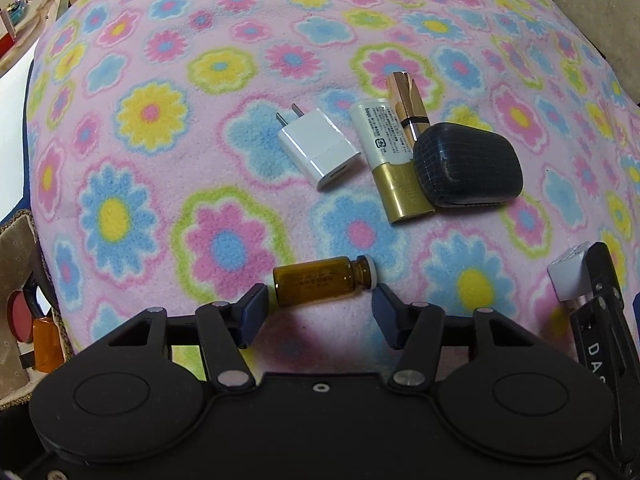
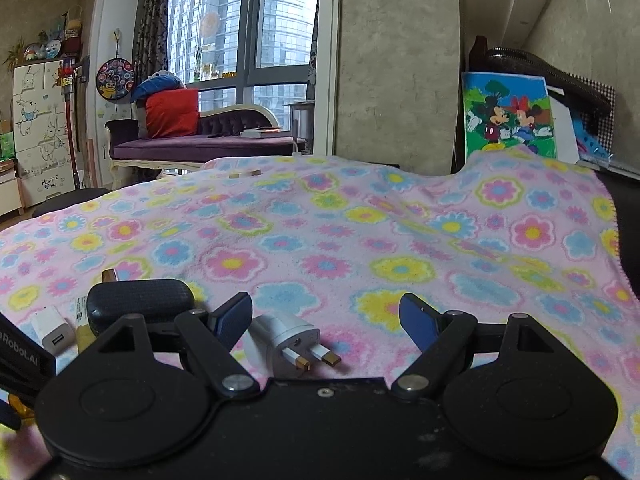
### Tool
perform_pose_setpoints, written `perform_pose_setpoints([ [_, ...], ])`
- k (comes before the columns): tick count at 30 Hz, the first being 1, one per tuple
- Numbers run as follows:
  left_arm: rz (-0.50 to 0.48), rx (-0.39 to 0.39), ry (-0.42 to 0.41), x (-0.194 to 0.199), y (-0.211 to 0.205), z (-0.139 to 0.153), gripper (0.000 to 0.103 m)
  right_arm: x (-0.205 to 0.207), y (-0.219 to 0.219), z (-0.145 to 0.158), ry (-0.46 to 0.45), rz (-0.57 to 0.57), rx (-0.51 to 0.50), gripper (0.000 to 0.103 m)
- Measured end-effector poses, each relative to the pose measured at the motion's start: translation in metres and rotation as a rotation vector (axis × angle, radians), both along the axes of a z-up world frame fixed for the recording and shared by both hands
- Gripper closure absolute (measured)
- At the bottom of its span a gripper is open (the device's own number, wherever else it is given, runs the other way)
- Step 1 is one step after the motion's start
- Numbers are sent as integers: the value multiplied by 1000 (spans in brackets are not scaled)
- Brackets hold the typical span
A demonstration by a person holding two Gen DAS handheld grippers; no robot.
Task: Organize rigid objects
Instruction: 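Grasp the amber glass vial with the left gripper while the right grasps the white plug adapter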
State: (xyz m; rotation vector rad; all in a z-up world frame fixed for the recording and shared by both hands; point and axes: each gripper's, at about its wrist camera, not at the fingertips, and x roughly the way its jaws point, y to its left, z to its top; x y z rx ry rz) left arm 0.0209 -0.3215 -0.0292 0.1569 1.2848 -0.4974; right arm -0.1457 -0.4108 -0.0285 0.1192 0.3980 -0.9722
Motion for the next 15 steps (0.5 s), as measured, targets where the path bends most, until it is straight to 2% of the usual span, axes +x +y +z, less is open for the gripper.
perform_pose_setpoints([
  [9, -21, 12, 5, 2, 0, 1, 53, -3, 3, 3, -17, 14, 18, 23],
  [15, -3, 6, -2, 3, -1, 2, 52, 2, 13, 0, 6, 50, 25, 23],
])
